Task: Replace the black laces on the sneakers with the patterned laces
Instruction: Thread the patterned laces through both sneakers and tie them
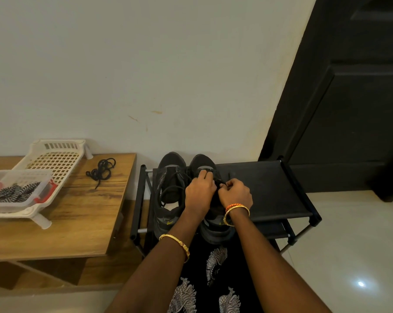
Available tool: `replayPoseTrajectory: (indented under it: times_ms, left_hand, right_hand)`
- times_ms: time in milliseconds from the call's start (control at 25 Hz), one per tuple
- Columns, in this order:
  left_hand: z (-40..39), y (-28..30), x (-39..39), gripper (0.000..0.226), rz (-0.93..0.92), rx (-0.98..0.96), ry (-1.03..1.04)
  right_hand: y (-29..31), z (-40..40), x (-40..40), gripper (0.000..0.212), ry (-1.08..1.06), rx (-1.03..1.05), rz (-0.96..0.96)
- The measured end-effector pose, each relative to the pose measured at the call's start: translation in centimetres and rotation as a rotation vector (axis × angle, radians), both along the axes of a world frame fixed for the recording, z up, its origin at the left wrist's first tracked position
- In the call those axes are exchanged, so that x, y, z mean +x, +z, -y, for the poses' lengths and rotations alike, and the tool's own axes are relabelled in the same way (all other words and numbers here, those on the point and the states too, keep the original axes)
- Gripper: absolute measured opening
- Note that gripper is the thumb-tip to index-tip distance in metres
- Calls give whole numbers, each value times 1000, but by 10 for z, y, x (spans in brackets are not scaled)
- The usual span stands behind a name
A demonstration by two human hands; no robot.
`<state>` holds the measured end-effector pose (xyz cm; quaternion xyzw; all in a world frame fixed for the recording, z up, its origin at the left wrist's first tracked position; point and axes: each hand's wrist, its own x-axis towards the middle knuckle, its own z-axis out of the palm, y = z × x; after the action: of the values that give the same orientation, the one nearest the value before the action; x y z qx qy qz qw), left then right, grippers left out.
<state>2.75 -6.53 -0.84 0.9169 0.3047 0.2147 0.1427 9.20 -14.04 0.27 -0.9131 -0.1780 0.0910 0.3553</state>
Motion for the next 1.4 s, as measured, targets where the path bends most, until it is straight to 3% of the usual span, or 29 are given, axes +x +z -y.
replayPoseTrajectory:
  times_ms: [160, 280, 400, 480, 600, 680, 920, 1080, 1200, 1280, 1400]
  left_hand:
    - [-5, 3, -4, 10, 246, -448, 281]
    - [-7, 3, -1, 1, 250, -596, 279]
    - [-5, 1, -6, 23, 103, -295, 68]
    - [-3, 1, -9, 25, -6, -71, -63]
    - [-4, 3, -2, 26, -160, 36, -102]
    - [-3, 3, 4, 27, -169, 17, -76]
    - [2, 10, 6, 15, 111, -514, 120]
    - [-2, 36, 8, 11, 567, -1004, 146]
    - [-10, 39, 1, 12, 677, -1260, 192]
    - [-11, 32, -2, 8, 504, -1117, 188]
    - [-7, 20, 2, 13, -50, -466, 100]
  right_hand:
    - [-3, 0, -1, 12, -8, 22, -18]
    - [-3, 0, 0, 12, -14, 26, -18]
    - [-4, 0, 0, 12, -2, 17, -5]
    - [-5, 0, 0, 12, 7, 8, 1]
    - [-5, 0, -1, 12, 18, 3, 13]
    - [-6, 0, 0, 12, 17, -7, 17]
    - [-8, -1, 1, 15, 19, -11, 8]
    - [-10, -1, 3, 13, 8, 3, 8]
    - [-13, -1, 3, 12, 7, 20, 9]
    - [-14, -1, 3, 12, 4, 22, 9]
    - [-13, -1, 4, 13, 0, 15, 5]
